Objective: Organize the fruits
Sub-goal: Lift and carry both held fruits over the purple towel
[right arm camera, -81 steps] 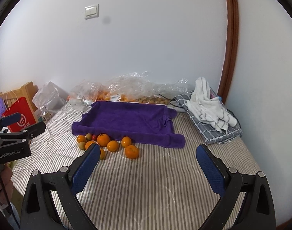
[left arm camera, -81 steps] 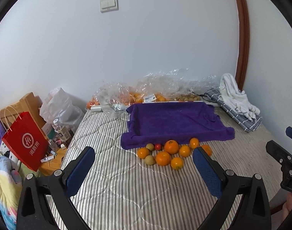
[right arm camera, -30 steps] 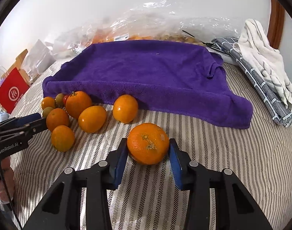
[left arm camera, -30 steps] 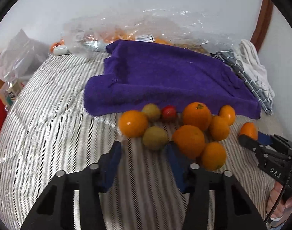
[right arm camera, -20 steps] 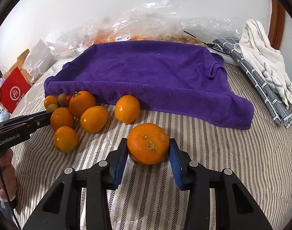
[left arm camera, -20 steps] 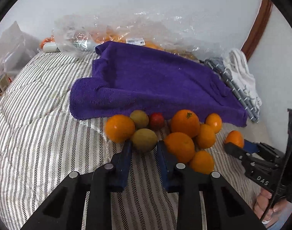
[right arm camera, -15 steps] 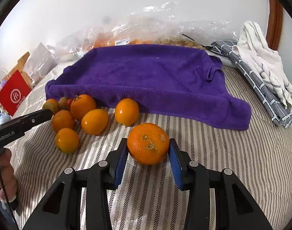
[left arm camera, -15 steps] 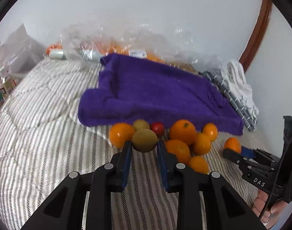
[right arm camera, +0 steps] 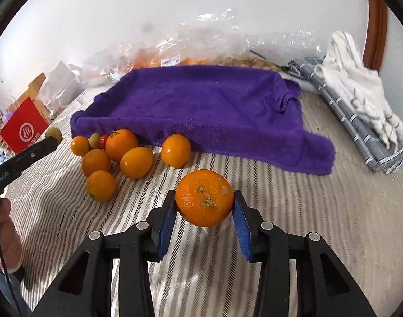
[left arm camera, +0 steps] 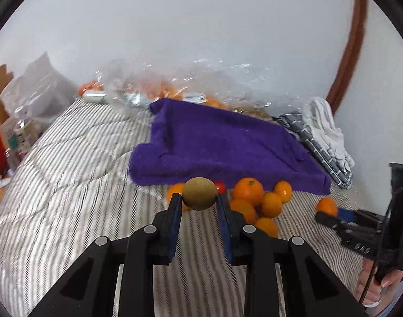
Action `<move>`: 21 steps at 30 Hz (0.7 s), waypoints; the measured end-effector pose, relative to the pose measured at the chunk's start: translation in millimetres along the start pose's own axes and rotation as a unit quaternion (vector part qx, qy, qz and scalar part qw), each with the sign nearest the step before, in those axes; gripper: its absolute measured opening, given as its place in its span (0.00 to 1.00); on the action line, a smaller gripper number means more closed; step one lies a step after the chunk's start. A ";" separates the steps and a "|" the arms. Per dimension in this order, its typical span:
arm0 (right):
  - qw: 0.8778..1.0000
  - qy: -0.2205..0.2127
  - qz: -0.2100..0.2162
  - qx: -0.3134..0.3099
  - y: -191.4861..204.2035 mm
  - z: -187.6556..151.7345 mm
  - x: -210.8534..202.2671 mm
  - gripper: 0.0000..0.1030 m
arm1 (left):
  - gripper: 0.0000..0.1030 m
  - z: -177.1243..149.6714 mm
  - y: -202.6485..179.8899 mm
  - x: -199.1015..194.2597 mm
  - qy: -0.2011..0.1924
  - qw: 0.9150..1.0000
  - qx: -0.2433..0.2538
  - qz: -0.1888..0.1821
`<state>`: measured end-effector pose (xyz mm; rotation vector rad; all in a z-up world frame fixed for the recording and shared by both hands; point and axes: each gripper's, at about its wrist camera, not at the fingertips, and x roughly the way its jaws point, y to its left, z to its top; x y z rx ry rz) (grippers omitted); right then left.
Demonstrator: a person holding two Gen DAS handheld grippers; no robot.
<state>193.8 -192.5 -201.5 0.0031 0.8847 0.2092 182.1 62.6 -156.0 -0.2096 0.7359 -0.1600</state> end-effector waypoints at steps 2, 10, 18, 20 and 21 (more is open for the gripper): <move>1.000 -0.004 0.000 0.001 -4.5 6.1 -11.5 0.40 | 0.25 4.7 2.4 -9.8 0.004 1.000 -0.004 0.007; 0.999 -0.046 -0.019 -0.010 -22.6 65.8 -48.3 0.40 | 0.25 55.3 -5.5 -52.4 -0.032 0.999 0.014 0.027; 0.997 -0.076 -0.006 0.016 -36.6 124.7 -30.2 0.40 | 0.25 102.9 -36.0 -0.8 -0.047 0.998 0.019 0.026; 0.996 -0.075 0.012 0.036 -41.5 135.8 -16.1 0.40 | 0.25 109.7 -42.5 22.1 -0.039 0.999 0.018 0.027; 0.996 -0.073 0.014 0.040 -41.7 140.2 -8.7 0.40 | 0.25 111.9 -45.5 32.5 -0.036 0.999 0.019 0.025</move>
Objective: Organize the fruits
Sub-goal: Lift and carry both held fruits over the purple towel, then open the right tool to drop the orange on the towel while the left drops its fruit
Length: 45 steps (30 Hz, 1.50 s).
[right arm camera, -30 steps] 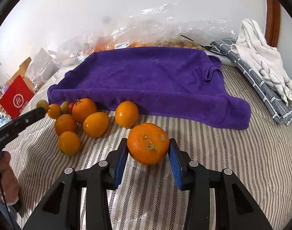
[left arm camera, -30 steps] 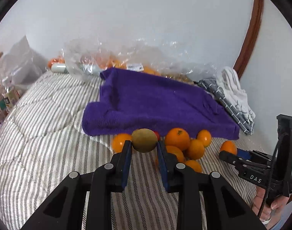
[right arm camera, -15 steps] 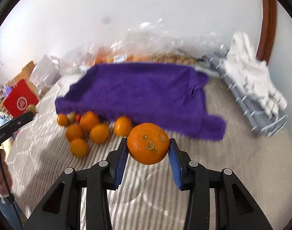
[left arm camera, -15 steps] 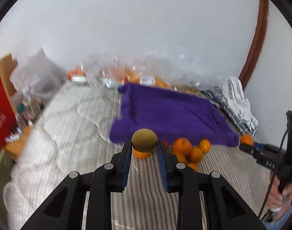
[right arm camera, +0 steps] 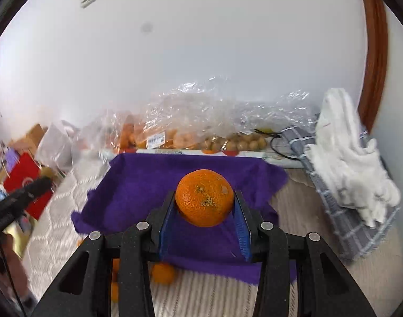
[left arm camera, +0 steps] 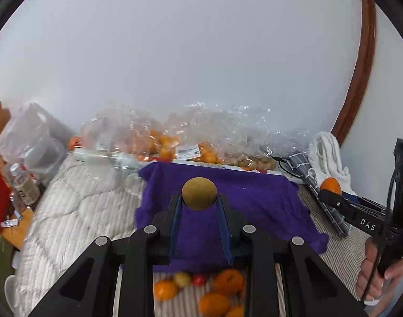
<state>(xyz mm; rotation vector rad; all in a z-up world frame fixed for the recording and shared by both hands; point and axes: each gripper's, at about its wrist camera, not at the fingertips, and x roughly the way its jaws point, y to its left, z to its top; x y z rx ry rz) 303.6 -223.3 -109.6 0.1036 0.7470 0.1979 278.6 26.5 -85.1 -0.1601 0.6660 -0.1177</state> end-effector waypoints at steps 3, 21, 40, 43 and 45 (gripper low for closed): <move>1.000 0.008 -0.010 -0.003 -2.3 8.8 20.4 0.40 | 0.25 -0.1 -5.3 28.6 0.006 1.000 -0.001 -0.005; 0.994 0.105 -0.010 -0.032 -8.2 -39.2 110.6 0.40 | 0.25 -40.8 14.9 107.0 0.071 0.997 -0.004 0.040; 0.993 0.109 -0.041 -0.031 -8.7 -45.9 116.4 0.42 | 0.25 -45.8 8.9 116.3 0.092 0.993 0.024 0.073; 0.993 0.100 -0.050 -0.034 -7.5 -45.7 112.0 0.51 | 0.25 -46.6 7.8 116.7 0.091 0.993 0.028 0.076; 0.994 0.090 -0.055 -0.033 -8.5 -44.2 107.7 0.53 | 0.25 -47.0 7.7 116.2 0.090 0.993 0.029 0.075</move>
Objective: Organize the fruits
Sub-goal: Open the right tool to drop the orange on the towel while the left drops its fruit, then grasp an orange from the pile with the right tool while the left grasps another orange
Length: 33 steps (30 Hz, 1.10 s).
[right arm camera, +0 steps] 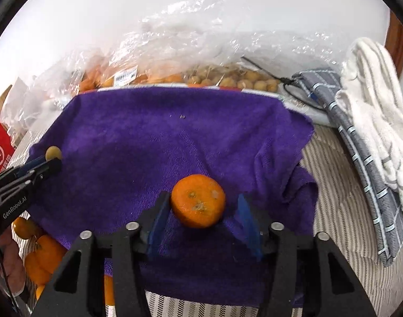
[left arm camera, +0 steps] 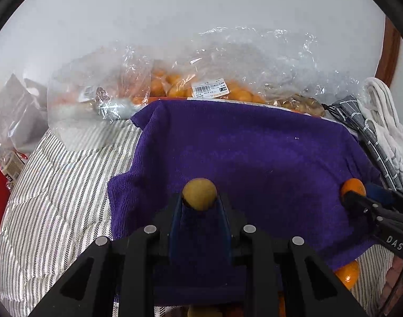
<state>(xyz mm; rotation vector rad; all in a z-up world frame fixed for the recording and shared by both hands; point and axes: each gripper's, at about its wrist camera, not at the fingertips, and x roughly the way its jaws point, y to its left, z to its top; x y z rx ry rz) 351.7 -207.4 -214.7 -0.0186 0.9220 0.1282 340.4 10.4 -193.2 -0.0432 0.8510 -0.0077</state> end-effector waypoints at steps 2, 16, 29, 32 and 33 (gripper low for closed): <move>1.000 -0.005 0.002 0.003 -1.6 1.0 -4.9 0.53 | 0.25 0.4 0.4 -0.8 -0.001 1.000 -0.001 -0.007; 0.997 -0.070 0.023 0.027 -8.5 6.1 -39.6 0.55 | 0.26 -0.5 -1.1 -28.3 -0.068 0.997 -0.004 -0.026; 0.997 -0.044 0.064 0.020 0.0 7.4 -68.7 0.49 | 0.26 -9.6 43.6 -58.5 -0.087 0.988 -0.105 -0.067; 0.996 -0.046 0.079 0.011 7.8 -6.9 -81.1 0.49 | 0.26 -28.9 54.5 -67.8 -0.078 0.990 -0.095 -0.070; 0.996 -0.047 0.078 0.006 11.6 -15.7 -83.8 0.49 | 0.29 -35.9 56.7 -71.5 -0.077 0.991 -0.087 -0.063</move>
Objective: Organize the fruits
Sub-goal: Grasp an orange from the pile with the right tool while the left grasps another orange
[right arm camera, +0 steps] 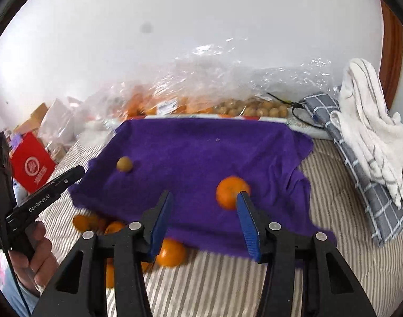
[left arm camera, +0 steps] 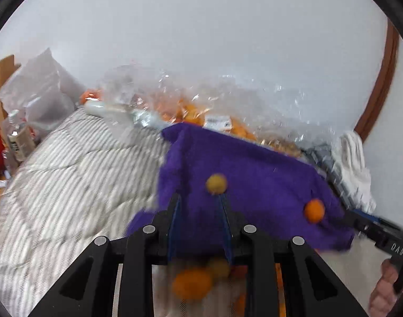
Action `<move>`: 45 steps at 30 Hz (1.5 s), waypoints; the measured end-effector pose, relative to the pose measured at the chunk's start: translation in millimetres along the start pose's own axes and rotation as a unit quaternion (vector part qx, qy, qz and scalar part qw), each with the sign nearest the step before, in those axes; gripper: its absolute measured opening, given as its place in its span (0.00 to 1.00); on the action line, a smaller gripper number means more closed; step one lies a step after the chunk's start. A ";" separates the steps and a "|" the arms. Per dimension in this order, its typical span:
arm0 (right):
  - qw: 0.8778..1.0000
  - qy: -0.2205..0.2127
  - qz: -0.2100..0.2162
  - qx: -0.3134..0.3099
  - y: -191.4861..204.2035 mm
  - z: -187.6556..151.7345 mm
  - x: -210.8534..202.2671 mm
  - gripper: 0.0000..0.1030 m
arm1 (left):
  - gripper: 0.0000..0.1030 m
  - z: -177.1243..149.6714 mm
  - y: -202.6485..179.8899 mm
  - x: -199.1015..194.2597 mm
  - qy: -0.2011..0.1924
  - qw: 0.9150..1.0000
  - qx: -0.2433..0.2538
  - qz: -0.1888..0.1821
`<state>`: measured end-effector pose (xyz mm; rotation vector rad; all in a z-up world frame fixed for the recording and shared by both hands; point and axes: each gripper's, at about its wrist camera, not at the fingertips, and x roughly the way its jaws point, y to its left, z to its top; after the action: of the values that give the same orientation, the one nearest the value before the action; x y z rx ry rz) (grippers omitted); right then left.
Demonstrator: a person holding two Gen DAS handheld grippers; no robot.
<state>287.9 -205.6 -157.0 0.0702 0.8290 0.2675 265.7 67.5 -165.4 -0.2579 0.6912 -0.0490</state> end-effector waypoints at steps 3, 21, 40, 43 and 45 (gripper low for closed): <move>1.000 0.006 -0.002 -0.017 9.5 -19.7 2.1 0.49 | 0.35 -16.8 11.0 -15.4 0.005 1.000 0.014 0.013; 0.996 0.073 0.049 -0.001 26.6 -50.4 57.4 0.31 | 0.49 -34.5 19.6 -20.7 0.057 0.998 0.019 -0.021; 0.998 0.062 0.030 0.002 5.8 -54.7 47.9 0.31 | 0.48 -40.6 4.4 9.7 0.116 0.992 0.034 -0.027; 0.998 0.060 0.029 -0.001 8.2 -55.1 48.4 0.31 | 0.35 -40.1 7.6 9.5 0.113 0.993 0.024 -0.031; 0.998 0.060 0.030 0.000 8.0 -55.4 48.3 0.31 | 0.31 -40.4 10.6 9.2 0.115 0.992 0.016 -0.042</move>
<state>276.6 -187.6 -227.9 0.0793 0.9469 0.3313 246.7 67.7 -203.7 -0.2522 0.9068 -0.1721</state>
